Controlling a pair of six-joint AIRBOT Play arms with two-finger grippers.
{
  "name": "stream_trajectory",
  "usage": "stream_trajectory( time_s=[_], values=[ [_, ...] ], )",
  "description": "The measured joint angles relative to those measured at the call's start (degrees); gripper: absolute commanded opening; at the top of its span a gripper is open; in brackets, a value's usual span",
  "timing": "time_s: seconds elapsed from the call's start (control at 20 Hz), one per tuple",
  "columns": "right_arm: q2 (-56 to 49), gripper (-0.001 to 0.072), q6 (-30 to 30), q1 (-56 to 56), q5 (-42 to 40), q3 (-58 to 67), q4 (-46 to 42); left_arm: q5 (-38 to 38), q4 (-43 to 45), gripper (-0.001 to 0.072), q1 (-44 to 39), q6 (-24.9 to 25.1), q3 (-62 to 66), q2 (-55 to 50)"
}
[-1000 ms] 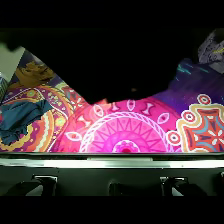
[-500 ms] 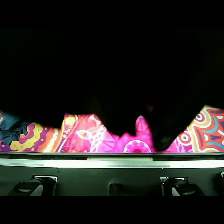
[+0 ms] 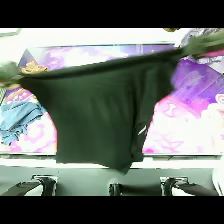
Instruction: Fold the clothes and pants, and hang the long-sleeved shirts on hangers.
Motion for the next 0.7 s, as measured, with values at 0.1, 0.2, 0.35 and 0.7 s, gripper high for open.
stream_trajectory(
  time_s=[0.1,0.2,0.35,0.7],
  values=[
    [-8.7,0.003,0.4,0.0,-1.9,0.0,1.4,5.0,0.7,0.0013,0.0,0.2,-2.2,-7.4],
    [-16.2,0.003,1.4,0.0,-3.8,0.0,2.7,10.4,0.9,0.0014,0.0,0.2,-3.4,-14.7],
    [-24.8,0.0033,3.0,-0.1,-5.9,0.0,5.2,17.7,-0.2,0.0016,-0.3,0.2,-4.1,-23.9],
    [-31.5,0.042,3.5,-0.2,-4.3,0.0,13.0,20.0,-6.8,0.0513,0.0,0.9,-3.5,-32.4]
  ],
)
